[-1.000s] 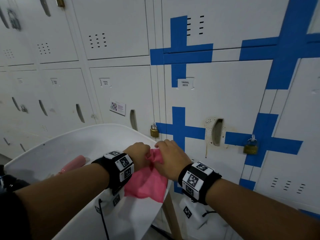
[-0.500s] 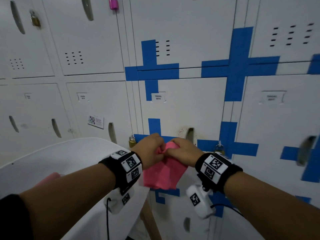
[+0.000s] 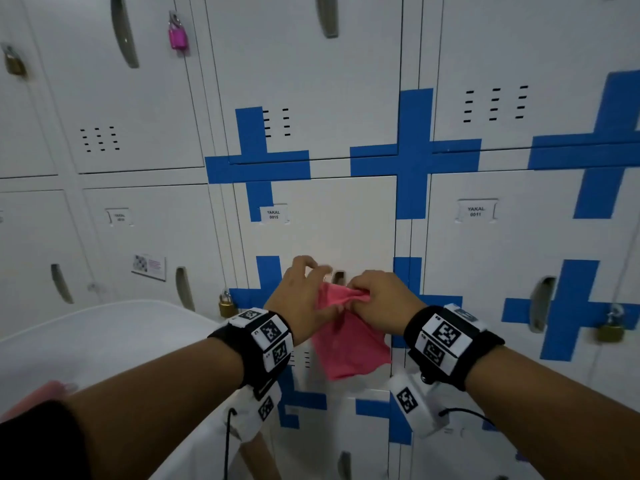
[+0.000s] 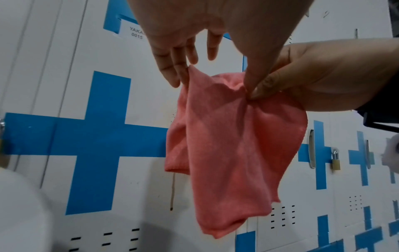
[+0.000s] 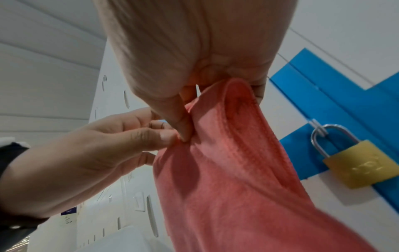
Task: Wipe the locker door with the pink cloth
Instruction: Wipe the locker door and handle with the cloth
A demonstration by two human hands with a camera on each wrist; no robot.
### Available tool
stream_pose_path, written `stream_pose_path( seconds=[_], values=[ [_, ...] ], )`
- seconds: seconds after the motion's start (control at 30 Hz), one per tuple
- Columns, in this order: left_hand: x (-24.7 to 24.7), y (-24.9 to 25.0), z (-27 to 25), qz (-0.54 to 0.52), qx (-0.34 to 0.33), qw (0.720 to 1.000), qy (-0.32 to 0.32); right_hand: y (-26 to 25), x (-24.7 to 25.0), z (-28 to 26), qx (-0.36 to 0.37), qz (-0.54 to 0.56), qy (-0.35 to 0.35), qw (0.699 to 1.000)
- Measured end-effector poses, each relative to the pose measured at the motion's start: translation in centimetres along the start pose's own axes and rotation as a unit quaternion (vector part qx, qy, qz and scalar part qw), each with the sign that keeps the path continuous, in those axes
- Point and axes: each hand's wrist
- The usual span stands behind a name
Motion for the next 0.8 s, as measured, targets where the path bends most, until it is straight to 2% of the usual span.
stream_pose_path(
  seconds=[0.07,0.13,0.2,0.3,0.37,0.43,0.5,0.57,0.67,0.8],
  values=[
    [0.1,0.6,0.6,0.047,-0.016,0.999,-0.018,0.5,0.4,-0.2,0.007,-0.035,0.020,0.999],
    [0.3,1.6,1.0,0.035,-0.021,0.999,-0.025,1.3,0.3,-0.4,-0.001,-0.094,0.059,0.994],
    [0.5,2.6,1.2,-0.011,-0.009,0.999,-0.037,1.9,-0.2,-1.0,0.005,-0.110,0.149,0.983],
    [0.7,3.2,1.7,-0.041,0.001,0.998,-0.042,1.2,-1.5,-3.1,0.071,-0.079,0.276,0.955],
    [0.9,3.4,2.0,-0.063,0.008,0.997,-0.041,0.5,-3.1,-4.8,0.118,-0.092,0.288,0.946],
    [1.1,3.6,2.4,-0.103,0.007,0.994,-0.043,0.8,-5.2,-5.8,0.143,-0.111,0.272,0.945],
    [1.2,4.0,2.6,-0.151,0.005,0.987,-0.051,1.8,-7.1,-5.8,0.140,-0.122,0.265,0.946],
    [1.2,4.2,2.9,-0.173,-0.002,0.983,-0.061,2.7,-8.3,-4.8,0.122,-0.125,0.292,0.940],
    [1.0,3.9,3.2,-0.163,-0.015,0.984,-0.068,3.3,-8.9,-2.7,0.129,-0.105,0.356,0.920],
    [1.2,2.4,3.5,-0.127,-0.023,0.991,-0.045,4.0,-8.4,-0.4,0.181,-0.105,0.363,0.908]
  ],
)
Point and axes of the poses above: each hand's wrist, its own z-axis towards the middle knuckle, its own x-axis out of the back of the hand, y = z × x, and after that the axes turned 3 degrees about z, right-handed
